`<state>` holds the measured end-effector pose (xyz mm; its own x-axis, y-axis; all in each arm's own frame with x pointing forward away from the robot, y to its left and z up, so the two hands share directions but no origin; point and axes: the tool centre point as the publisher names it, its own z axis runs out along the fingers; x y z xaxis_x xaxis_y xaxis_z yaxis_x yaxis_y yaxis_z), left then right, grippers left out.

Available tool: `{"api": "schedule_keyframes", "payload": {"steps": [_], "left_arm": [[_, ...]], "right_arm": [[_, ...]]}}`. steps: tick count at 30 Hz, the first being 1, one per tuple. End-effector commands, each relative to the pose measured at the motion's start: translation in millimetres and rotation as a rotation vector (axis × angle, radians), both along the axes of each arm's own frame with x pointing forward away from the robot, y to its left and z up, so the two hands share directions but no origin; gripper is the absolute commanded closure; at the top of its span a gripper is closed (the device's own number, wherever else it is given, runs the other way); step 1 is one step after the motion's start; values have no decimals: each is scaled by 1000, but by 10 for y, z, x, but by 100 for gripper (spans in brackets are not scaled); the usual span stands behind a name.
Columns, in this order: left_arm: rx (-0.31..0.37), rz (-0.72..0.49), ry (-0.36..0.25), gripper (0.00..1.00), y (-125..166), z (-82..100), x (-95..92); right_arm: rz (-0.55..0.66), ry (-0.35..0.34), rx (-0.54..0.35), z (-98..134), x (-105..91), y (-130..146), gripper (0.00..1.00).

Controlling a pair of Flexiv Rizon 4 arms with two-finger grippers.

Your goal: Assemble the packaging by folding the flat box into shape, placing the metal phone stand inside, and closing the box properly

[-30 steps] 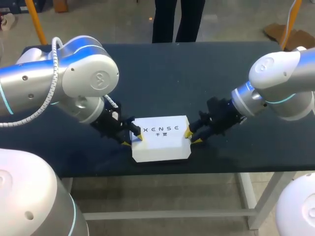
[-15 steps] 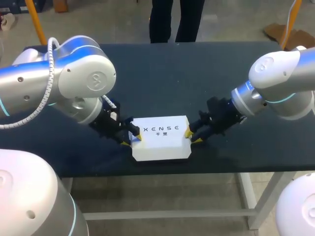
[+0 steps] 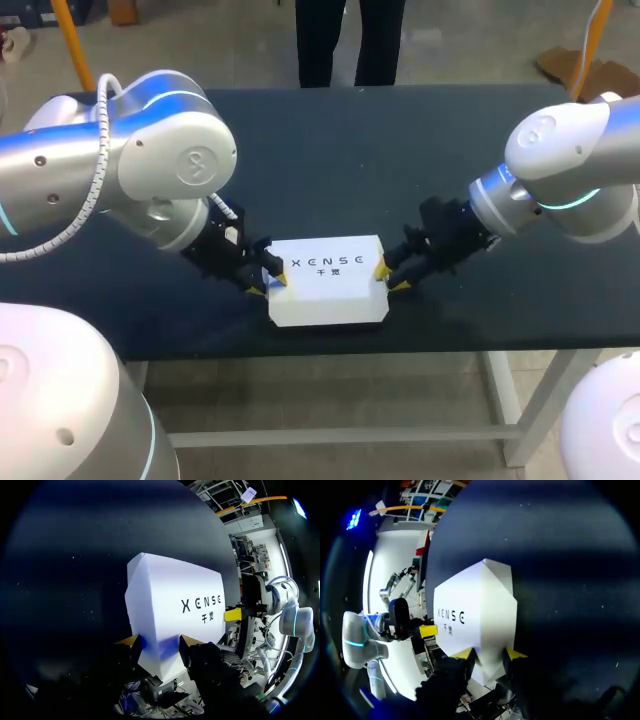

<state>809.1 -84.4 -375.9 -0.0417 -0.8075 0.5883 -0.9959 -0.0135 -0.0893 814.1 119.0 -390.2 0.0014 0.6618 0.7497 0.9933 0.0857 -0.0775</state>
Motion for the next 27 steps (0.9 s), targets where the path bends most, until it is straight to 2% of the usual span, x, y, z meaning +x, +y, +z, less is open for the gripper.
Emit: {"api": "schedule_keyframes", "payload": {"steps": [1,10,27], "left_arm": [[-3,-8,5,50,-51,-18,25],[-20,-11,21,52,-67,-68,43],[5,-3,69,53,-99,28,52]], "right_arm": [[6,1,3,-10,-12,38,58],[5,7,1,-12,-26,40,58],[-6,55,-17,97,-14,36,57]]}}
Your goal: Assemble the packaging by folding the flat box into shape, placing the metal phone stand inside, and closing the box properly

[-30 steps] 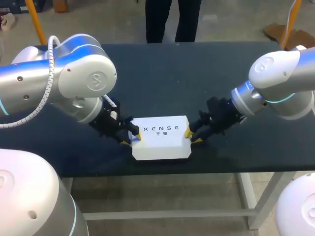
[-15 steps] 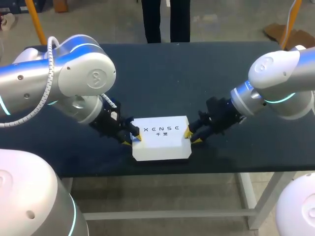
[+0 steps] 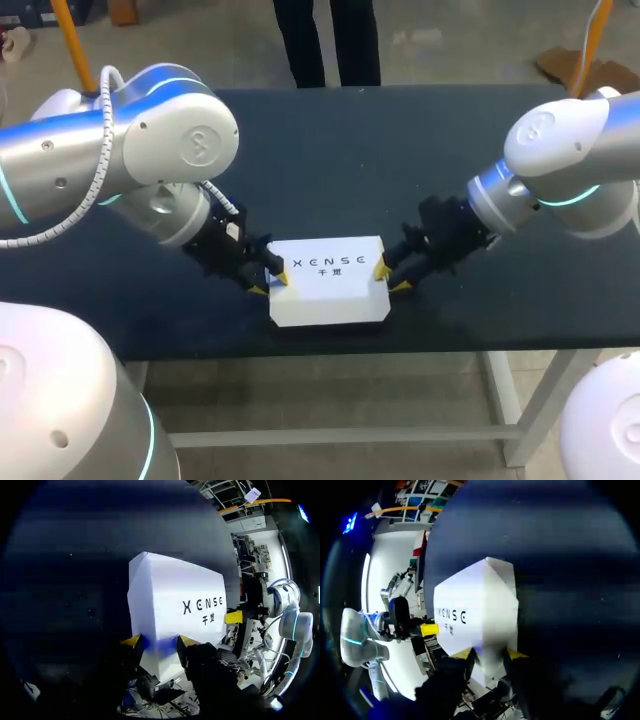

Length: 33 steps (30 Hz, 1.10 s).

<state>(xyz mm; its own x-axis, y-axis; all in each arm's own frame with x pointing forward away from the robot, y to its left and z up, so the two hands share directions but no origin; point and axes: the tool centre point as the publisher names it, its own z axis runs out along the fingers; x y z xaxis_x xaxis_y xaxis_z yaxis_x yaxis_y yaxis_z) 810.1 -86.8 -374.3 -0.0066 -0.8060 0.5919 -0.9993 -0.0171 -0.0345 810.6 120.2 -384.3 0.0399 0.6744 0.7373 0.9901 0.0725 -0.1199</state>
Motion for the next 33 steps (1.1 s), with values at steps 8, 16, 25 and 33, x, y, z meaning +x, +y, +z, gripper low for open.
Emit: {"api": "schedule_keyframes", "payload": {"steps": [8,16,25,33], "left_arm": [[14,-3,35,53,-104,44,40],[10,-3,53,55,-121,64,34],[3,0,77,54,-112,109,41],[-4,4,107,53,-89,137,64]], "right_arm": [[3,45,1,75,39,15,57],[2,81,6,79,72,9,57],[-2,121,4,106,94,6,56],[-8,146,-4,114,97,5,55]]}}
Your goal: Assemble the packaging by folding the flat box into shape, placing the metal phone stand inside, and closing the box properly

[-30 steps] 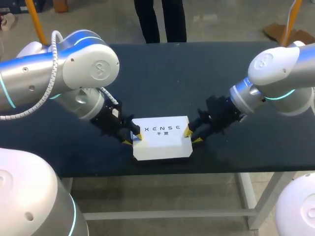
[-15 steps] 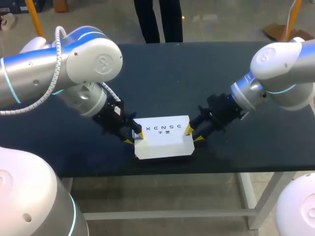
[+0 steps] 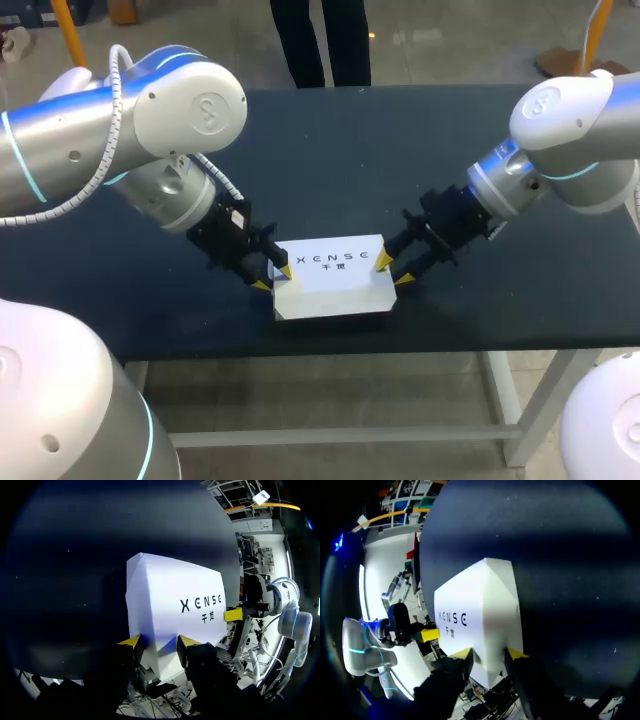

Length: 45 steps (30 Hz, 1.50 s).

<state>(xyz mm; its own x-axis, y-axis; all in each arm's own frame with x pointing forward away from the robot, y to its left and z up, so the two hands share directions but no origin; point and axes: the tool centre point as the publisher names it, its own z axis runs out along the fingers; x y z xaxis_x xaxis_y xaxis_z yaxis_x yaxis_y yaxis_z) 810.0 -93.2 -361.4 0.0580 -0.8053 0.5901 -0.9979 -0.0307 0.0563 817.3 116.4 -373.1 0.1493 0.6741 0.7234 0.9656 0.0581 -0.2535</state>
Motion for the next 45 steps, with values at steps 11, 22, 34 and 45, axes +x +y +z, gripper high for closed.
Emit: {"api": "schedule_keyframes", "payload": {"steps": [11,22,34,45], "left_arm": [[-2,-6,61,53,-5,58,103],[-5,-7,106,53,-10,96,143],[-6,-6,151,53,-21,131,172],[-2,-1,182,52,-16,149,178]], "right_arm": [[4,39,-11,51,53,41,55],[-3,90,-27,85,96,70,55],[-10,125,-34,109,118,102,57],[-13,142,-44,152,128,104,57]]}}
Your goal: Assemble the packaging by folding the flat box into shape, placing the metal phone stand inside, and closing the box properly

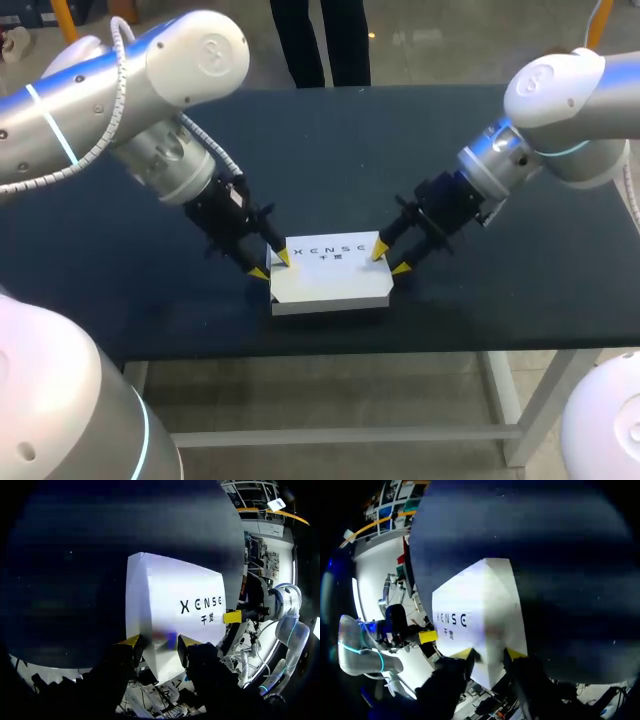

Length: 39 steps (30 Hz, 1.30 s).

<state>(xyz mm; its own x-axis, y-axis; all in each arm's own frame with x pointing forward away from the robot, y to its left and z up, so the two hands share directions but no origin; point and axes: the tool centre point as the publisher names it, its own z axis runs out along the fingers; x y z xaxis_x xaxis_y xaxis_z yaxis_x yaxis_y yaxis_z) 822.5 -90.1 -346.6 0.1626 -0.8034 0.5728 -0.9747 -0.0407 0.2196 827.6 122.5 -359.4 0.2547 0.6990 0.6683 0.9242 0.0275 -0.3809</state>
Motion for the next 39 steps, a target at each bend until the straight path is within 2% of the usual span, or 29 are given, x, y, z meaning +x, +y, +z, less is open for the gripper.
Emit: {"api": "schedule_keyframes", "payload": {"steps": [1,25,31,39], "left_arm": [[0,-11,18,52,-47,4,52],[43,-10,73,48,-54,127,50],[42,-19,91,44,-56,143,66],[49,-18,112,48,-72,182,91]], "right_arm": [[6,10,-2,16,27,42,57],[8,59,-23,121,102,30,56],[11,72,-30,153,114,38,55],[10,83,-39,190,137,38,56]]}}
